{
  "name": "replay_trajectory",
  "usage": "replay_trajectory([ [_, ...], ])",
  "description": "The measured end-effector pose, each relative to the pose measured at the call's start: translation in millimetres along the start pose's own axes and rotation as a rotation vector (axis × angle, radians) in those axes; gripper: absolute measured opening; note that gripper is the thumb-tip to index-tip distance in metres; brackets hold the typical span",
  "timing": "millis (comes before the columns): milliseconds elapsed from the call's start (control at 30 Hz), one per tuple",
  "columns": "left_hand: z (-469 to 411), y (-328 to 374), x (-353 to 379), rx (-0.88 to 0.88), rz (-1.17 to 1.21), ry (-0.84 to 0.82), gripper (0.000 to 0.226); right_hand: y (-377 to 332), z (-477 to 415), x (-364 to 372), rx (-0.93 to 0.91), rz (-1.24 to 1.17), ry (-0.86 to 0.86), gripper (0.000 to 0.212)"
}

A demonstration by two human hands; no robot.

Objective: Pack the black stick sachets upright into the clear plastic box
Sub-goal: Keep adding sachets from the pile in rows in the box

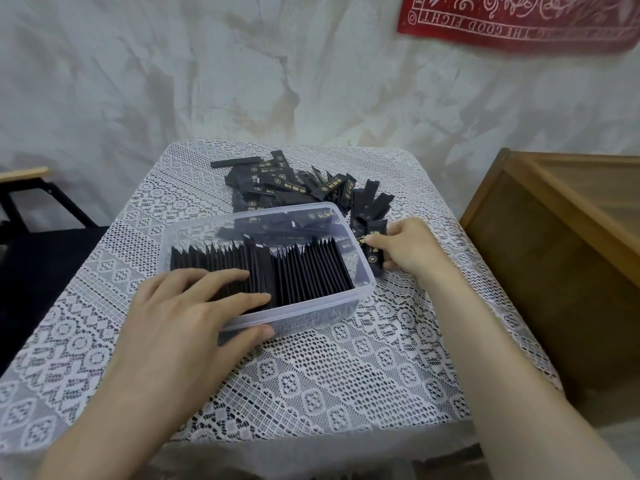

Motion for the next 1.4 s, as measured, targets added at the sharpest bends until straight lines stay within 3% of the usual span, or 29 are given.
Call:
replay_trajectory([
  [133, 0, 0, 0, 0.005, 0.008, 0.003, 0.051, -3, -2, 2, 0.000, 0.042, 0.007, 0.028],
  [267, 0, 0, 0, 0.007, 0.018, 0.004, 0.052, -1, 0, 2, -0.022, -0.192, 0.007, 0.027],
  [467, 0, 0, 0, 0.015, 0.018, 0.011, 0.052, 4, -3, -24, -0.013, -0.439, 0.061, 0.009],
  [733, 0, 1, 0, 0.021, 0.009, 0.019, 0.052, -7, -1, -11, -0.143, -0.104, 0.039, 0.008],
  [867, 0, 1, -1, 0.023, 0.012, 0.015, 0.053, -9, -5, -9, -0.161, -0.222, 0.041, 0.005],
  [967, -1, 2, -1, 0.023, 0.011, 0.017, 0.053, -1, -3, -17, -0.075, -0.255, 0.044, 0.027],
  [1033, -1, 2, -1, 0.023, 0.012, 0.018, 0.053, 0, 3, -12, -0.046, -0.139, -0.001, 0.037],
  [1167, 0, 1, -1, 0.019, 0.009, 0.013, 0.054, -4, 15, -10, -0.077, 0.377, 0.070, 0.037],
  [1300, -1, 1, -1, 0.017, 0.010, 0.011, 0.055, -10, 23, -10, -0.088, 0.425, 0.041, 0.053],
  [1400, 0, 1, 0, 0.014, 0.010, 0.003, 0.054, -12, 25, -5, -0.111, 0.409, 0.022, 0.052],
])
Point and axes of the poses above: each hand's wrist, its own z-axis away from the middle knuckle, its own x-axis out of the palm, y = z × x, the point moved 5 cm from there along -z, towards the middle knuckle, and after that the axes turned 10 degrees about z, right-handed, at the moved point
